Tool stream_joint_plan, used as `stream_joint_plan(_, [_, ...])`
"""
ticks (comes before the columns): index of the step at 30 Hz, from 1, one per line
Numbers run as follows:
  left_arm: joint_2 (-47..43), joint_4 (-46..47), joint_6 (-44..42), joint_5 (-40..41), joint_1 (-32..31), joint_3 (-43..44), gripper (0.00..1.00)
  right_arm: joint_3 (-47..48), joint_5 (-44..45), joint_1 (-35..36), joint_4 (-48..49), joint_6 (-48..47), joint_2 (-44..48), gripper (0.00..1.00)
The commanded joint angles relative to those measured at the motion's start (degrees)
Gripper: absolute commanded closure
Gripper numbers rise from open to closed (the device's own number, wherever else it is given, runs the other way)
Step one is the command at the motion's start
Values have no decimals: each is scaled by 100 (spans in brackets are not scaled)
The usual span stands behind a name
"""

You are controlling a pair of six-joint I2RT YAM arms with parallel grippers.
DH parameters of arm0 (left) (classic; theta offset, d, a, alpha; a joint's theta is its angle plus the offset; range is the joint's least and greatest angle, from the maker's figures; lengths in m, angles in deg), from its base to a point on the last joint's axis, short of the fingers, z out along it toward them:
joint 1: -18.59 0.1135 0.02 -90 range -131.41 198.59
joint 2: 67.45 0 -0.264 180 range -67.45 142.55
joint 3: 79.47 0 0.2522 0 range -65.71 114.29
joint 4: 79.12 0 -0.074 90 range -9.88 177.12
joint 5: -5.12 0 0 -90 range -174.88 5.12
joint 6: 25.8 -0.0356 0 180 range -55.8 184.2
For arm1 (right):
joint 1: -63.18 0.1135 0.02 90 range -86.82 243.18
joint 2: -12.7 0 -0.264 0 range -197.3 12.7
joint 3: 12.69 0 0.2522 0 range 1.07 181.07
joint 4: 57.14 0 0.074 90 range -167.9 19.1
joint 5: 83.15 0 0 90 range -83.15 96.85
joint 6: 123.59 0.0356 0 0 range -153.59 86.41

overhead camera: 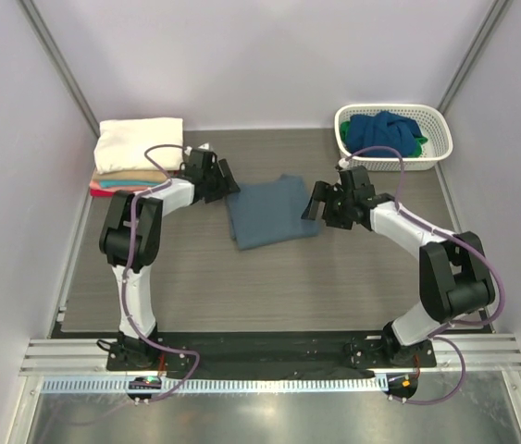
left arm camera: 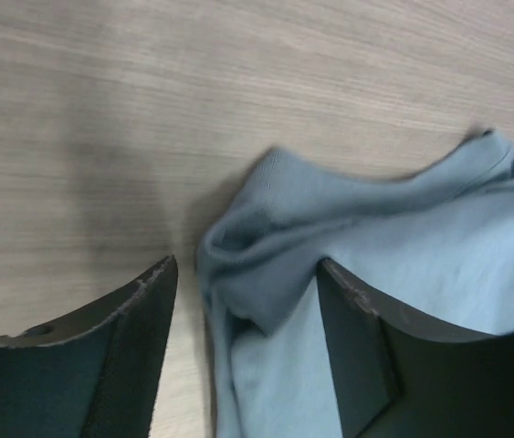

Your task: Fold and stack the t-shirts

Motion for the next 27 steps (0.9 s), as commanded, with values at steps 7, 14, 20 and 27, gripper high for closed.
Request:
stream_joint_plan(7, [524, 319, 287, -470, 150, -2, 47, -599, -435, -7, 606, -26, 731, 13])
stream_joint_plan(14, [542, 793, 383, -891, 159, -239, 68, -1494, -900, 2, 1299, 290, 1038, 13])
stream_joint_plan(20, [437, 1102, 357, -1427, 159, -292, 100, -2837, -1297, 2, 3310, 1063, 1118, 15])
stream_joint_plan(27, [-485, -230, -99, -1103, 159, 164, 100, -3614, -1051, -16, 4041, 1020, 2339, 15])
